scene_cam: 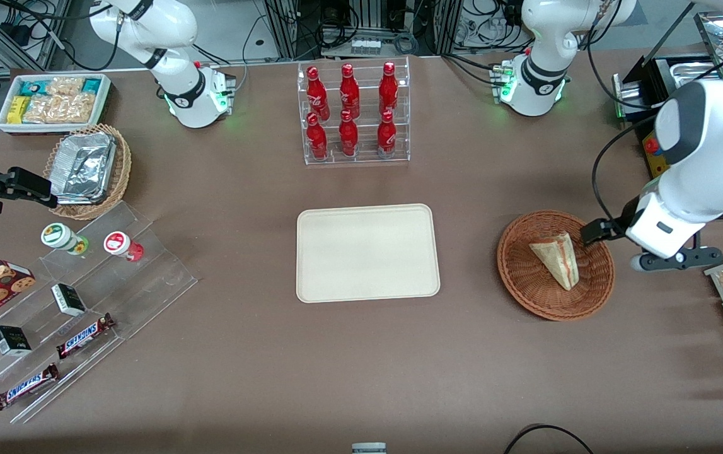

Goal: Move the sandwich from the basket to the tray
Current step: 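Move the left gripper over the wicker basket above the sandwich, then lower the open left gripper and close it on the wrapped sandwich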

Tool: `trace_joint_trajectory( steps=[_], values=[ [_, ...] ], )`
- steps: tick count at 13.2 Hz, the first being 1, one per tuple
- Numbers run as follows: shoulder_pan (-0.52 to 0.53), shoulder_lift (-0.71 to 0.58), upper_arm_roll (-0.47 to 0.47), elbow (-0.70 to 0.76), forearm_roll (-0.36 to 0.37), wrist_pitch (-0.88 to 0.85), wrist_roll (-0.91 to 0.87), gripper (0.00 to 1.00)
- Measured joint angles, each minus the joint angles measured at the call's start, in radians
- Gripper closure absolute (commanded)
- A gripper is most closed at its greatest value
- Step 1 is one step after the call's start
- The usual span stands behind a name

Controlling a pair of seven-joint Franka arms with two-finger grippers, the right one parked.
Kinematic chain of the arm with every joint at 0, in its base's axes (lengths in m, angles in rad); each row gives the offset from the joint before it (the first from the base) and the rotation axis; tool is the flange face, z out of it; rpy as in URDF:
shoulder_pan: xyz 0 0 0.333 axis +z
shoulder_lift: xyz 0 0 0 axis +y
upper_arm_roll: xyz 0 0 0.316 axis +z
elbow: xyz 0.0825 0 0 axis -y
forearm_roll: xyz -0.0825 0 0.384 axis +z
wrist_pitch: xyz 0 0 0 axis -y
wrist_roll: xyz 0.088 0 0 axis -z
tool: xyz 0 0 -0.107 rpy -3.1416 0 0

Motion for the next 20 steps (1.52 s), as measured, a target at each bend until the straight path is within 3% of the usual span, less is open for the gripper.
trace_joint_trajectory(
  steps=[9,16,20],
  values=[
    [-0.020,-0.007,-0.009,-0.247,0.001,0.256,-0.420,0.00],
    [-0.021,-0.029,-0.006,-0.384,0.078,0.354,-0.454,0.00],
    [-0.018,-0.023,-0.003,-0.443,0.084,0.457,-0.454,0.00]
  ],
)
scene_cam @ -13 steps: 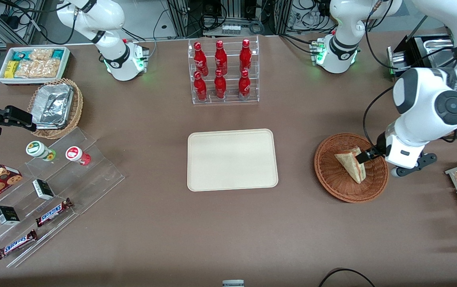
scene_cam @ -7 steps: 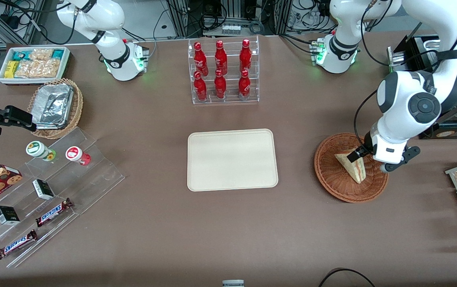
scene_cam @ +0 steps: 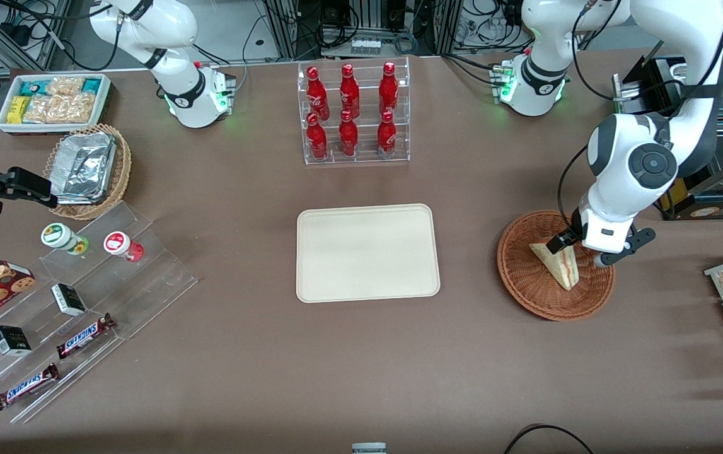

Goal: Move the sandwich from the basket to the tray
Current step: 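Lower the open left gripper and close it on the wrapped sandwich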

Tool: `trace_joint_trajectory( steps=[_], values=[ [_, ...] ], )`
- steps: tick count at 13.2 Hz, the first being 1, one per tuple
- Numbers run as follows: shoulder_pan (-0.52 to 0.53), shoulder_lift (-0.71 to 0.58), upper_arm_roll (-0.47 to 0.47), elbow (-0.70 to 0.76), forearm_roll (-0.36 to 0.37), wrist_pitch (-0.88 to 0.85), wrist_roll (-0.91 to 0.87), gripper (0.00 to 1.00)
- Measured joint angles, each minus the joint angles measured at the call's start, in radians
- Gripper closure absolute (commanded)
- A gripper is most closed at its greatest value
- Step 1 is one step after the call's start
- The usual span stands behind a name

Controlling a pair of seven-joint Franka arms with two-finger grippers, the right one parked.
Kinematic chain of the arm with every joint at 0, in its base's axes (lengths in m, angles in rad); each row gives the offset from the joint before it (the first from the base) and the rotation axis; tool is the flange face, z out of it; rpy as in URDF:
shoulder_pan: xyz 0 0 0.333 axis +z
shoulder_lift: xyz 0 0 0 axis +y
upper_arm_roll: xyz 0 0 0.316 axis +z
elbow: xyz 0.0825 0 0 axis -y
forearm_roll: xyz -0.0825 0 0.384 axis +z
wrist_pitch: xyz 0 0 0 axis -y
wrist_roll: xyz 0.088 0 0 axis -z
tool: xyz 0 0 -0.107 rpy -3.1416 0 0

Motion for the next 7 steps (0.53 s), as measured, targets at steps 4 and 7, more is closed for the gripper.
trace_joint_trajectory(
  steps=[4,7],
  values=[
    [0.012,0.030,0.006,-0.012,0.000,0.053,0.000,0.00],
    [0.023,0.057,0.007,-0.016,0.001,0.090,0.001,0.00]
  ],
)
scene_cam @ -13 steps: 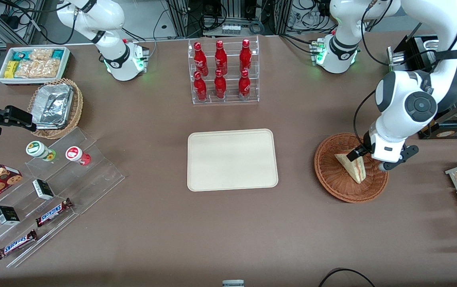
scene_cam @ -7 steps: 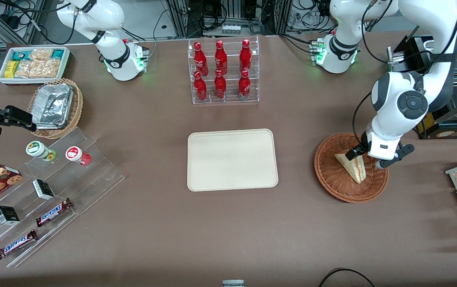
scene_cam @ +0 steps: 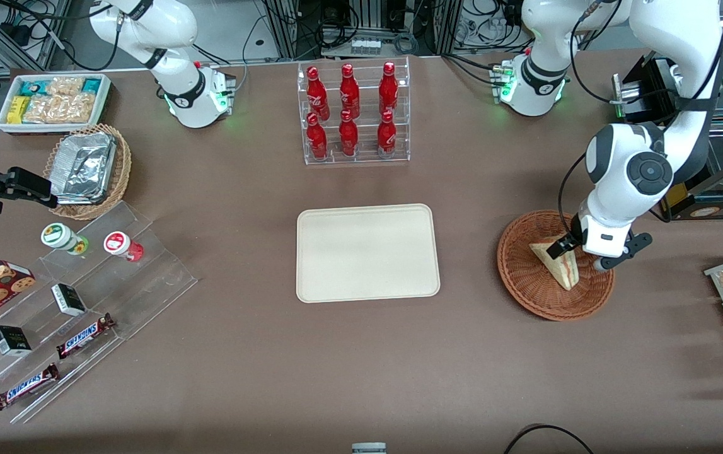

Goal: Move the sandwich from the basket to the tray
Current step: 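Lower the open left gripper and close it on the wrapped sandwich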

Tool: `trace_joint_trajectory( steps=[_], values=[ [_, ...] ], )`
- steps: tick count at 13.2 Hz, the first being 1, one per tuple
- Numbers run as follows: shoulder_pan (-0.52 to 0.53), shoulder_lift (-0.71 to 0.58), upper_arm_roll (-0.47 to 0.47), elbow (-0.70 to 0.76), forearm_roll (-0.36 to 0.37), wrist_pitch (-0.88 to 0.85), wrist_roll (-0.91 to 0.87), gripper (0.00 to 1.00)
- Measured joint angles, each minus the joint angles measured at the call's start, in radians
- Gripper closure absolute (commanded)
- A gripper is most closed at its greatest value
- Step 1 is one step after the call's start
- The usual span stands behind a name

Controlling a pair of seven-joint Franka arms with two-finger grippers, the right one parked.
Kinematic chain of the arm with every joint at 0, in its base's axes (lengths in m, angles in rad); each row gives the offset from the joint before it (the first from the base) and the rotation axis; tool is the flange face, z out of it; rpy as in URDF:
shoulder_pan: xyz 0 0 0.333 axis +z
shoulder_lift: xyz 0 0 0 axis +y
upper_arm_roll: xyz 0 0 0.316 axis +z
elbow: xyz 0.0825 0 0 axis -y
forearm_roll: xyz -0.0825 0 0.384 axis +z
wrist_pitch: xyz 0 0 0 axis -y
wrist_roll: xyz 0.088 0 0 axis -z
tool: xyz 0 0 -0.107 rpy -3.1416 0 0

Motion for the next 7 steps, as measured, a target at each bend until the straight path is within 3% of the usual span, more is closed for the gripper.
trace_joint_trajectory(
  steps=[7],
  values=[
    [0.011,0.041,0.001,-0.017,0.000,0.038,0.000,0.00]
  ],
)
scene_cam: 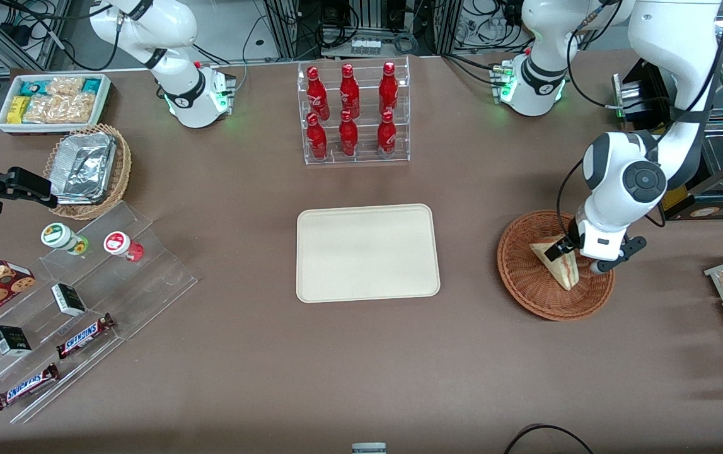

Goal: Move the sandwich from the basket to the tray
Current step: 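Lower the open left gripper and close it on the wrapped sandwich, then lift the sandwich out of the basket and carry it over the tray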

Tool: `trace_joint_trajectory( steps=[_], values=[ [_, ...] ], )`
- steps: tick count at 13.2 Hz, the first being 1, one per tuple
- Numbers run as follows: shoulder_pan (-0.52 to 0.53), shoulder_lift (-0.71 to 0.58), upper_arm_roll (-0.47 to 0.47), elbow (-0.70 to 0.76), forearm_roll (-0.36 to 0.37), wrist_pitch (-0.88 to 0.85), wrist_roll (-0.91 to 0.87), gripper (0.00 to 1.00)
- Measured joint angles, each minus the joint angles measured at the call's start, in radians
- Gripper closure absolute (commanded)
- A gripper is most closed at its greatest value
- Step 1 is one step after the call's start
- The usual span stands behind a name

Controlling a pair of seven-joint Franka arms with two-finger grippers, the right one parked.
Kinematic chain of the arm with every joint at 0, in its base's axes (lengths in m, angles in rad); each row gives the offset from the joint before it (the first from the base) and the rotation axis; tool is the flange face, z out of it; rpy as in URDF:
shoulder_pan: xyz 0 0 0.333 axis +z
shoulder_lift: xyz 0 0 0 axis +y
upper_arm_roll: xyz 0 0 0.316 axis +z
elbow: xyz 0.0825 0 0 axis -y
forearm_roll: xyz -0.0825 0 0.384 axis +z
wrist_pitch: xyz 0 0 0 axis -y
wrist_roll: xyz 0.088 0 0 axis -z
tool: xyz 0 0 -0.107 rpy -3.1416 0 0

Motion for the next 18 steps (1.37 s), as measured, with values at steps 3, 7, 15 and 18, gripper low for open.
trace_joint_trajectory(
  steps=[3,7,15,18],
  values=[
    [0.000,0.010,-0.001,0.000,0.000,0.001,0.000,0.23],
    [0.000,0.016,-0.004,-0.001,-0.007,0.001,-0.002,0.96],
    [-0.001,0.002,-0.011,0.012,-0.015,-0.029,-0.004,1.00],
    [-0.004,-0.026,-0.046,0.071,-0.015,-0.145,-0.004,1.00]
  ],
)
